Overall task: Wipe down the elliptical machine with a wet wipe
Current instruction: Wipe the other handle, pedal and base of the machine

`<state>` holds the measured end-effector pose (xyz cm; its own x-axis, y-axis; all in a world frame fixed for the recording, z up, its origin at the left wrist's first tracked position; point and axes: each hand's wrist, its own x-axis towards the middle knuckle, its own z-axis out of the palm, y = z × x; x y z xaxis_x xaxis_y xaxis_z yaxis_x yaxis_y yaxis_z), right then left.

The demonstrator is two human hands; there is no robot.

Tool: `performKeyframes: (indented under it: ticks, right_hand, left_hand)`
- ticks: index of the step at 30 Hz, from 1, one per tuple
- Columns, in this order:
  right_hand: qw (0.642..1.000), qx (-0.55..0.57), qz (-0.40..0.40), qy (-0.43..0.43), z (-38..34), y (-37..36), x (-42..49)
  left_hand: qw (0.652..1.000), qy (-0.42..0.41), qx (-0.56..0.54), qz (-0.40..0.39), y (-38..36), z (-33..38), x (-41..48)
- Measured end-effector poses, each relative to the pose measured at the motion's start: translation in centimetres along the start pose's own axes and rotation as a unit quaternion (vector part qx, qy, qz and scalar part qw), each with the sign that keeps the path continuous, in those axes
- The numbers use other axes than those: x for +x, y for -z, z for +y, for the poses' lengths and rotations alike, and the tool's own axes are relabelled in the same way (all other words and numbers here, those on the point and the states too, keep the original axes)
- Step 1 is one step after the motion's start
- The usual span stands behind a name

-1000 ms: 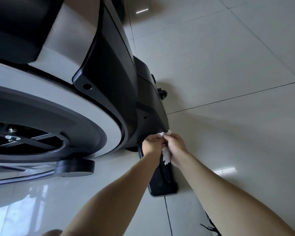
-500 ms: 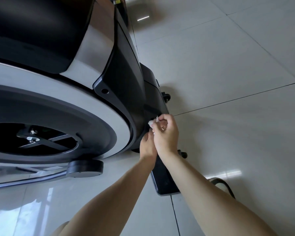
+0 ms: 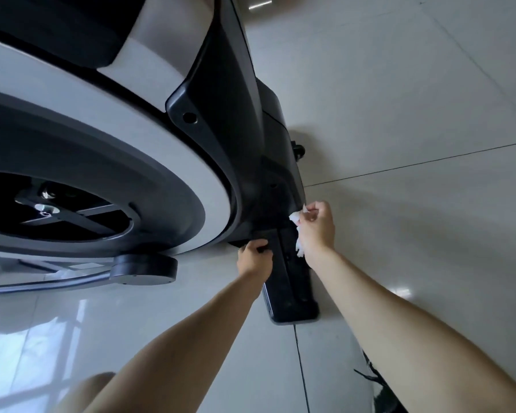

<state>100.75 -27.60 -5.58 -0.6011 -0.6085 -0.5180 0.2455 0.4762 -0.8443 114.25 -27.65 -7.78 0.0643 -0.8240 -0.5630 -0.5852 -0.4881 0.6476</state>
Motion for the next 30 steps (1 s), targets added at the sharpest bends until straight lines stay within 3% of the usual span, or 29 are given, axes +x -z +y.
performKeyframes:
  ticks: [4,7,13,18,22,27,30]
  right_hand:
    - [0.992,-0.111,-0.031,-0.046,3.6,-0.6,1.3]
    - [0.981,-0.191,-0.040,-0.016,5.2,-1.4,1.7]
    - [0.888,-0.424,-0.127,0.122,5.7,-1.3,-0.4]
    - [0.835,-0.498,-0.161,0.170,8.7,2.4,-4.4]
    - [0.833,-0.506,-0.175,0.143,9.4,3.1,-5.0]
    - [0.880,-0.447,-0.104,0.123,8.3,2.2,-3.8]
    - [0.873,-0.461,-0.108,0.117,10.0,2.2,-6.4]
  left_hand:
    - [0.999,-0.022,0.017,-0.032,-0.5,-2.5,-0.4]
    - [0.996,-0.051,0.057,-0.042,-0.2,-3.5,-0.5]
    - [0.980,-0.109,0.153,-0.070,0.5,-5.3,-0.2]
    - [0.966,-0.108,0.213,-0.096,0.3,-5.1,-0.4]
    - [0.957,-0.082,0.257,-0.112,-0.9,-4.8,-1.4]
    - [0.946,-0.067,0.299,-0.106,-1.4,-4.6,-1.6]
    - [0.943,-0.061,0.308,-0.108,-1.6,-4.3,-1.7]
